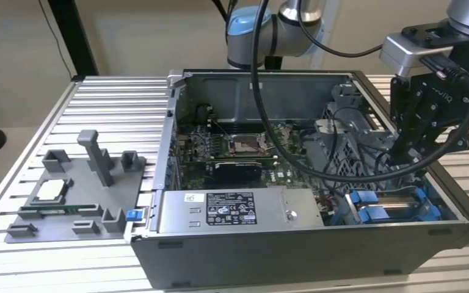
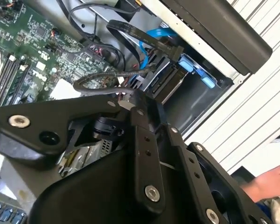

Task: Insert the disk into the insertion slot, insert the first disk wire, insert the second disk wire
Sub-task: 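Insert the first disk wire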

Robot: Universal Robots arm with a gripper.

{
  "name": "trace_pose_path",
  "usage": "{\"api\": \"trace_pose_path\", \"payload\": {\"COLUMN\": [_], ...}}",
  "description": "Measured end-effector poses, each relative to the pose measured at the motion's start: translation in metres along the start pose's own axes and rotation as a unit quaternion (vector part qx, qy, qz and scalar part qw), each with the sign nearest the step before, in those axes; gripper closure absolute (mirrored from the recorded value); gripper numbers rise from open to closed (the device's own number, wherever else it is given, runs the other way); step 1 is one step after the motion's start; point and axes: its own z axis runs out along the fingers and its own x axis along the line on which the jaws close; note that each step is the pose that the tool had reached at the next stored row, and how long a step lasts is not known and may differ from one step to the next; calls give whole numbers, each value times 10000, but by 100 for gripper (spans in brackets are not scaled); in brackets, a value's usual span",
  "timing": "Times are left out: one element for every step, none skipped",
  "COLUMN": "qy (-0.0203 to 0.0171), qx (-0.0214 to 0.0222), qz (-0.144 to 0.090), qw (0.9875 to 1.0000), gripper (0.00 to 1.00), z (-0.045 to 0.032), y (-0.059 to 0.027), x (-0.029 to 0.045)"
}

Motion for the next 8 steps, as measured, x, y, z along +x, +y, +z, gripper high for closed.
{"api": "trace_pose_path", "payload": {"qy": [0,0,0,0,0,0,0,0], "qx": [0,0,0,0,0,0,0,0], "qz": [0,-1,0,0,0,0,0,0], "qw": [10000,10000,10000,10000,10000,10000,10000,10000], "gripper": [100,100,100,100,100,100,100,100], "z": [0,0,0,0,0,0,0,1], "y": [-1,-1,-1,-1,-1,-1,-1,0], "x": [0,0,0,0,0,0,0,5]}}
